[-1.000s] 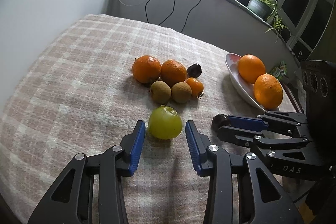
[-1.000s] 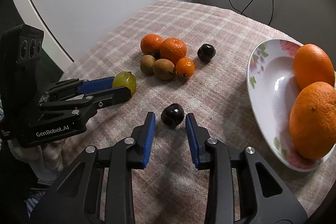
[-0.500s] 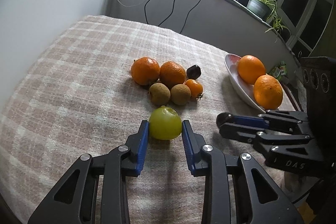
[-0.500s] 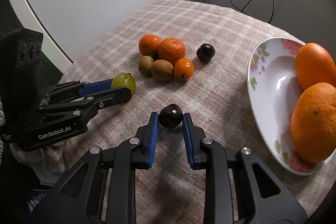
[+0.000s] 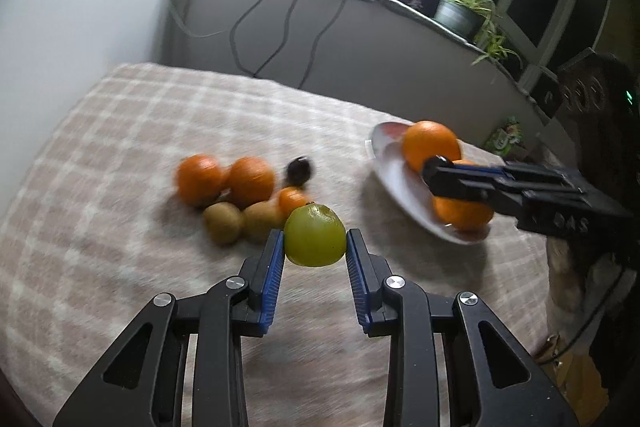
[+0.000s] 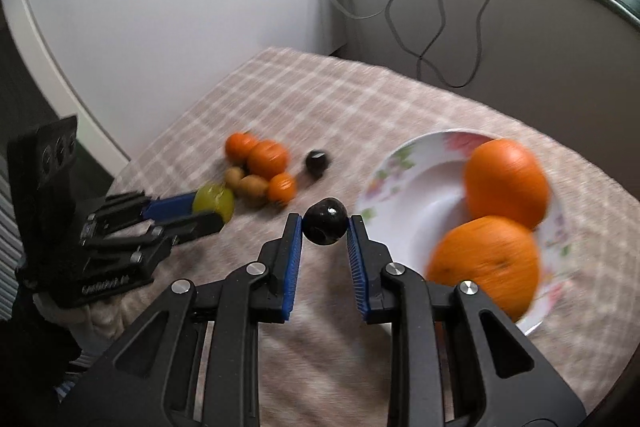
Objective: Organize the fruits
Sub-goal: 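Carry the plum and green fruit over the white plate and open both grippers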
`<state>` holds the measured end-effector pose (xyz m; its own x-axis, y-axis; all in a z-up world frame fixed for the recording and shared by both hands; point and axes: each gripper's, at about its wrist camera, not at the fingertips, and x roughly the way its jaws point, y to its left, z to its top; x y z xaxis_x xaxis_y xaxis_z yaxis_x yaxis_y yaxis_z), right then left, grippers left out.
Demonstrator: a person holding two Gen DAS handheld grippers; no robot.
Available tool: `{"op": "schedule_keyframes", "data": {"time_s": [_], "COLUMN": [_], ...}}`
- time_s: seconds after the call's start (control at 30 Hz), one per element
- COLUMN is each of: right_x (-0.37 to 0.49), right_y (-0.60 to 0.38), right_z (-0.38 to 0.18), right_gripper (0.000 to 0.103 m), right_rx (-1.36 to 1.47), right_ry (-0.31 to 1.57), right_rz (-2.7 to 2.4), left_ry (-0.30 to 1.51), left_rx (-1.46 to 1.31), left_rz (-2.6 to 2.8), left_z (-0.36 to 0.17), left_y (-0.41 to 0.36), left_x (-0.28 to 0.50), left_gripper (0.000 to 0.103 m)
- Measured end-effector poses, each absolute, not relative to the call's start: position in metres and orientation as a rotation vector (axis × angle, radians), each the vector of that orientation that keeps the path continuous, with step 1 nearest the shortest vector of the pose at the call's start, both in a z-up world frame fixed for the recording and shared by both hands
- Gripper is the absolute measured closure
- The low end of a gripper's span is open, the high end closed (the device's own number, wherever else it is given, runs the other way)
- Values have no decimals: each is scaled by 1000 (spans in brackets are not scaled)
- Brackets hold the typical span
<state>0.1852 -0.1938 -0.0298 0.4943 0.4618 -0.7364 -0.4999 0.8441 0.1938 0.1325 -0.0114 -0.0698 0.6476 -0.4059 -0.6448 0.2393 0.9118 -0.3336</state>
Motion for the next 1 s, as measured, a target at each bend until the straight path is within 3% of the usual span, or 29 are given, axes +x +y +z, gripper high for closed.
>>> {"op": "schedule_keyframes", "data": {"time_s": [0.5,1.0], "right_x": [231,251], "right_y": [-228,-226], "right_z": [-34,-40], "right_gripper": [79,79], "right_rx": [-31,-53], "right_ry": [914,947], "right_rz": [530,529], "left_ry": [765,786], "left_rx": [-166,-158], "left_rz": [-485,-484], "left_z": [-57,-67], "left_y": [-86,-103], "left_x": [161,177], "left_gripper": [73,73]}}
